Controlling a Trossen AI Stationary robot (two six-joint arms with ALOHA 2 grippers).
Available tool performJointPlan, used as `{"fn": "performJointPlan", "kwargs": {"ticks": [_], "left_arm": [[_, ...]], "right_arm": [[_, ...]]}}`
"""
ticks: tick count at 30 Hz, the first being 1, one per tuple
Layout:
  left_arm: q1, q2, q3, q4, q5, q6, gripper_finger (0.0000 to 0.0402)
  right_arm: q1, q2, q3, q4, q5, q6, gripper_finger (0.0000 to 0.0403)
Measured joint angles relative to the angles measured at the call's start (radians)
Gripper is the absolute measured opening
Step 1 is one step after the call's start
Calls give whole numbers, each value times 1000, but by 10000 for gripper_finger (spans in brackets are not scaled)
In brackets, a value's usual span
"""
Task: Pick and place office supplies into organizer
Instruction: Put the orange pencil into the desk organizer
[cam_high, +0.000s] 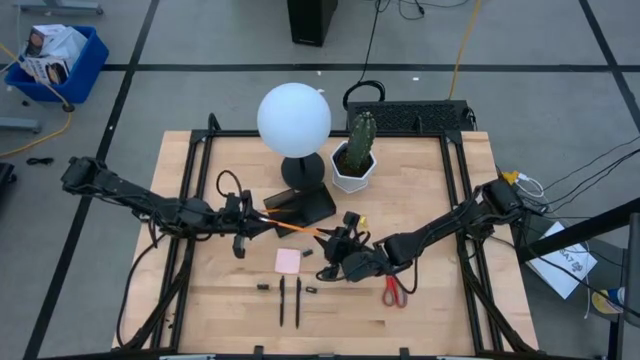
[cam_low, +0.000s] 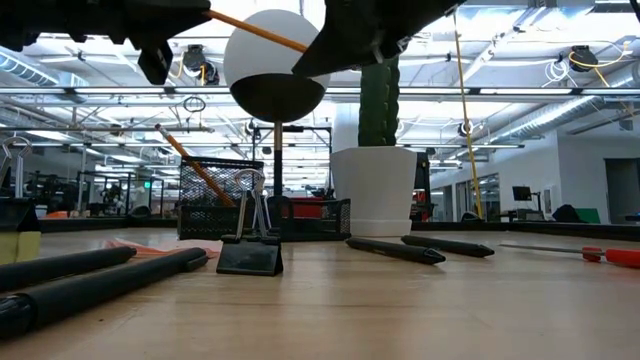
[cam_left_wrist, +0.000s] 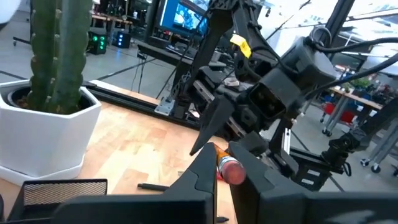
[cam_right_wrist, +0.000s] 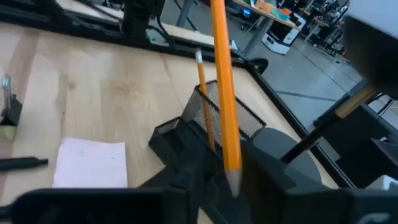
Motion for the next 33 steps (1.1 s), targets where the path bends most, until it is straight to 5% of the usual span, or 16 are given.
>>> {"fn": "performJointPlan", "kwargs": {"ticks": [10,19,26,33], "left_arm": [[0,0,0,-2,-31,-6,35],[-1,-28,0,-8,-30,-3,28],[0,-95,2,-37,-33,-3,22],[0,-191,2,-194,-127,-51,23]], "right_arm": [[19,-4,0,-23,30,-35,180],[75,-4,0,-104,106,-7,185],[105,-20,1,-279,136,172,178],[126,-52,1,-397,156,284,164]]}}
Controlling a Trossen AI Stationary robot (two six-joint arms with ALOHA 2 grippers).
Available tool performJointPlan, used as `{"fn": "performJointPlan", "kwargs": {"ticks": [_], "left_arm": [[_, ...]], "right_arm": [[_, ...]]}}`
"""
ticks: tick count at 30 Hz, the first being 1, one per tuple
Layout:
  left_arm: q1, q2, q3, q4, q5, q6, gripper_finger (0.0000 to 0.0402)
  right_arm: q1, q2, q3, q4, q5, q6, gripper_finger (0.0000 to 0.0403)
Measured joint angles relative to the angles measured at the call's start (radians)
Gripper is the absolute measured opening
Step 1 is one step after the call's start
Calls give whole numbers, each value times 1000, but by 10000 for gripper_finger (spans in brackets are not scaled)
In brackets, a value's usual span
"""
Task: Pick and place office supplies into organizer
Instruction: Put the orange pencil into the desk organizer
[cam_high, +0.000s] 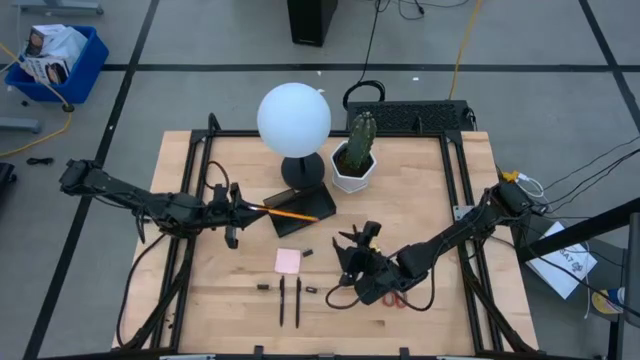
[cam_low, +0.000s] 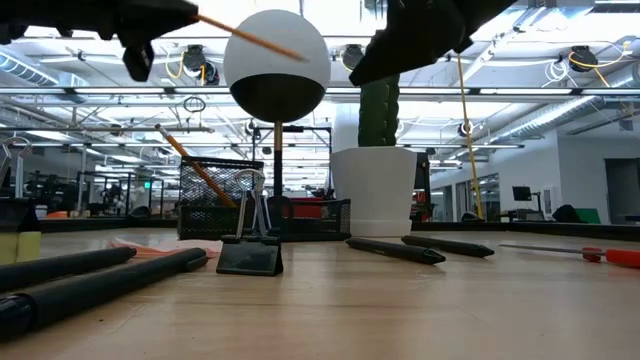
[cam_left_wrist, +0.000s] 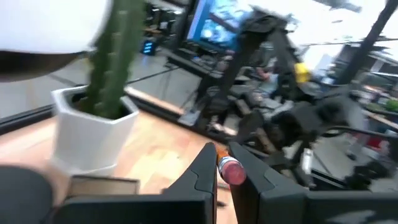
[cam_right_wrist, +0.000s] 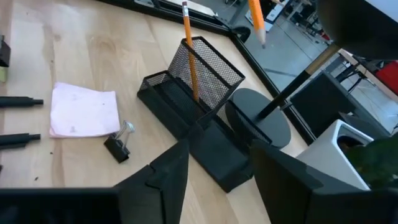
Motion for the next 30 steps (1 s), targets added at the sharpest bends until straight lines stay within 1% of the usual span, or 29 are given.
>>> {"fn": "performJointPlan", "kwargs": {"ticks": [3,8,11,14,18,24,28,30], "left_arm": [[0,-37,0,-80,-55,-28,28],[0,-85,18,-192,-104,-34,22],[0,-92,70,-309,-124,-46,22],[0,-89,147,-463,-139,-61,23],[0,-71,253,-645,-157,-107,27],[17,-11,355,-813,-167,-149,22],[47,36,389,-868,-174,-183,24],[66,63,389,-871,-154,-185,29]], "right_arm": [[1,-3,0,-8,0,3,160],[0,-3,0,-14,0,11,160],[0,-3,0,-18,-1,21,158],[0,-3,0,-18,-1,23,156],[0,-3,0,-18,-1,23,155],[0,-3,0,-17,-1,30,155],[0,-3,0,-18,-1,31,155],[0,-3,0,-18,-2,30,155]]}}
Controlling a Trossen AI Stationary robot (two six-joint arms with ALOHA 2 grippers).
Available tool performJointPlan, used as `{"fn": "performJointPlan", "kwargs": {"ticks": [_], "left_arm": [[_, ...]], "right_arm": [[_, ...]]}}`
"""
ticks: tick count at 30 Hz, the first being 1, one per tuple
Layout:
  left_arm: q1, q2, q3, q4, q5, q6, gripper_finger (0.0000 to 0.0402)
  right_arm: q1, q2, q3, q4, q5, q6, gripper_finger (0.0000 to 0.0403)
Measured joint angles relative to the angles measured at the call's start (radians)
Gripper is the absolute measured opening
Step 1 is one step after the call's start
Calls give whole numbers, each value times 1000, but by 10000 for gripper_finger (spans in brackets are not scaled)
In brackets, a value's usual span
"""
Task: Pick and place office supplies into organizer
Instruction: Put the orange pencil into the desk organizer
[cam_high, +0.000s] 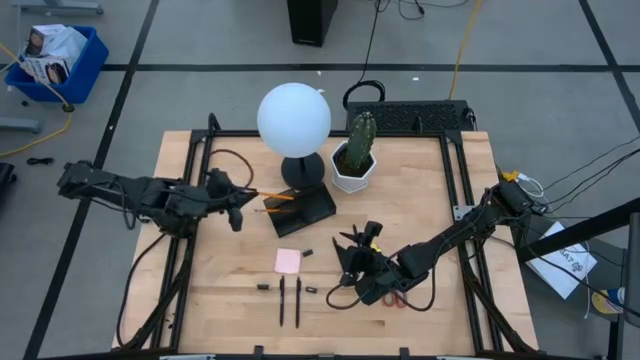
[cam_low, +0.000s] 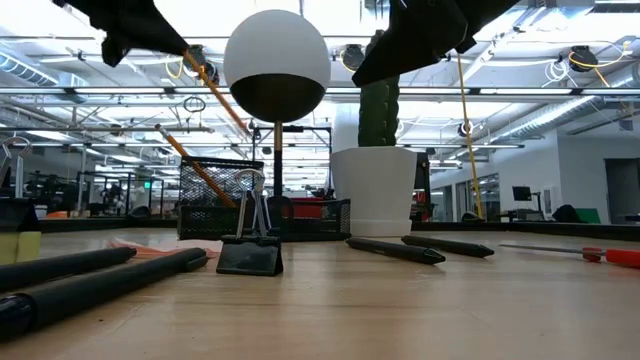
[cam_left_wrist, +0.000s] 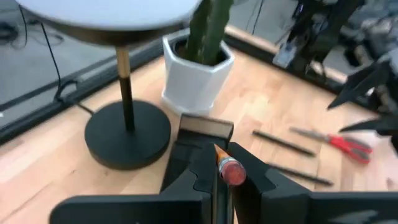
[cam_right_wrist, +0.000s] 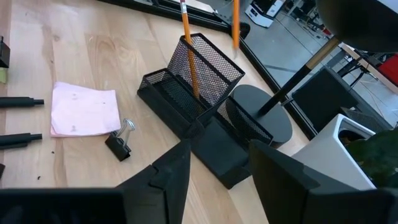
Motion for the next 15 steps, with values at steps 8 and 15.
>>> {"fn": "performJointPlan", "kwargs": {"ticks": [8,15], "left_arm": [[60,103,0,-16,32,-9,23],[96,174,0,-15,79,-28,30]], "right_arm": [[-1,0,0,0,0,1,155],[-1,0,0,0,-1,4,155]]}}
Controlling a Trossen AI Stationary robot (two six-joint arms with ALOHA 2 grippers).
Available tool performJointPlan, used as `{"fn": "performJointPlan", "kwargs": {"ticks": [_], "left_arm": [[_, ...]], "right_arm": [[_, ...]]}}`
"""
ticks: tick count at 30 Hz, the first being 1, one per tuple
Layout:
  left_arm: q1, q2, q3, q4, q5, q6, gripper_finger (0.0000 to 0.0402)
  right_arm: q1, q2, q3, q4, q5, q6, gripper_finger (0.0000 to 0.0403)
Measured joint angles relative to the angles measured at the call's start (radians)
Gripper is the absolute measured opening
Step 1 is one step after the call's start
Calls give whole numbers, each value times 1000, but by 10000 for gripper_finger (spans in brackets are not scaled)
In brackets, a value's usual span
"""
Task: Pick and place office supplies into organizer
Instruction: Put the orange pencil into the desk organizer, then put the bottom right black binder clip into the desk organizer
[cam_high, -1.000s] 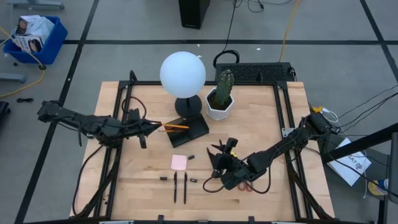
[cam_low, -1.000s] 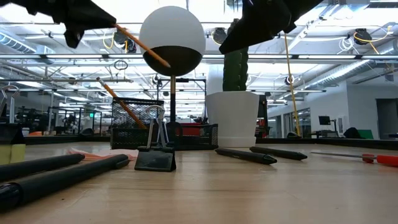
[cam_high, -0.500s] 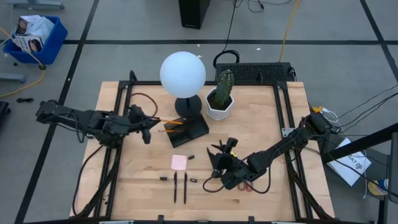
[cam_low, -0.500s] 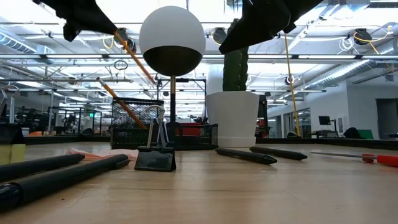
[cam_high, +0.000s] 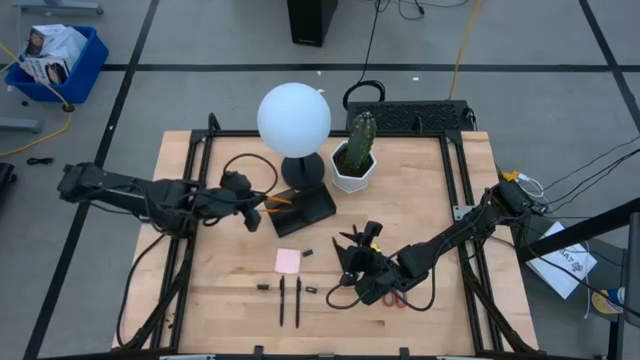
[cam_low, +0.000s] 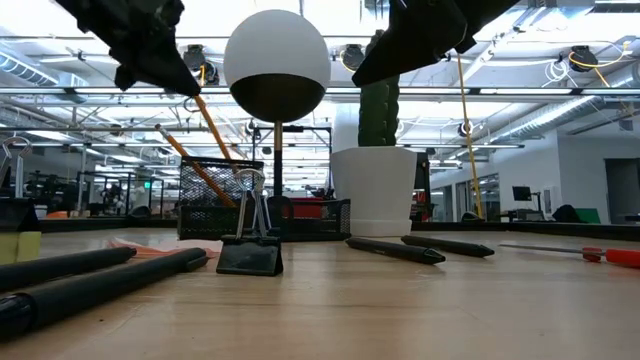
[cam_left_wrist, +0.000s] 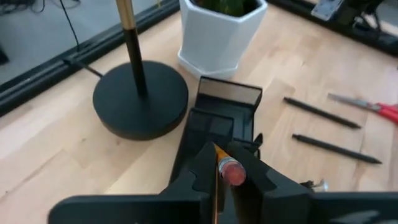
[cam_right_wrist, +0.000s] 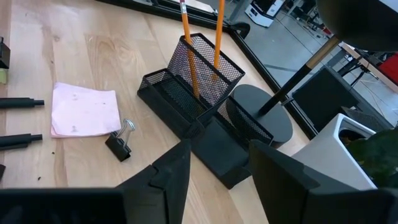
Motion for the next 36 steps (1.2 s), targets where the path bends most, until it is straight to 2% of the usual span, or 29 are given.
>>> {"fn": "performJointPlan", "kwargs": {"ticks": [5,14,20,29,33,36], "left_arm": [[19,53,0,1,7,-3,29],[55,125,0,3,77,-23,52],[56,144,0,33,80,-18,44],[56,144,-1,39,81,6,35],[54,144,-1,39,81,21,35],[54,144,-1,45,86,31,35]], "right_arm": [[0,0,0,0,0,0,155],[-14,0,-48,47,-3,5,155],[-17,0,-90,137,-6,-31,155],[-22,0,-95,144,-30,-32,155],[-24,0,-95,146,-115,-39,155],[-33,0,-95,181,-223,-68,155]]}}
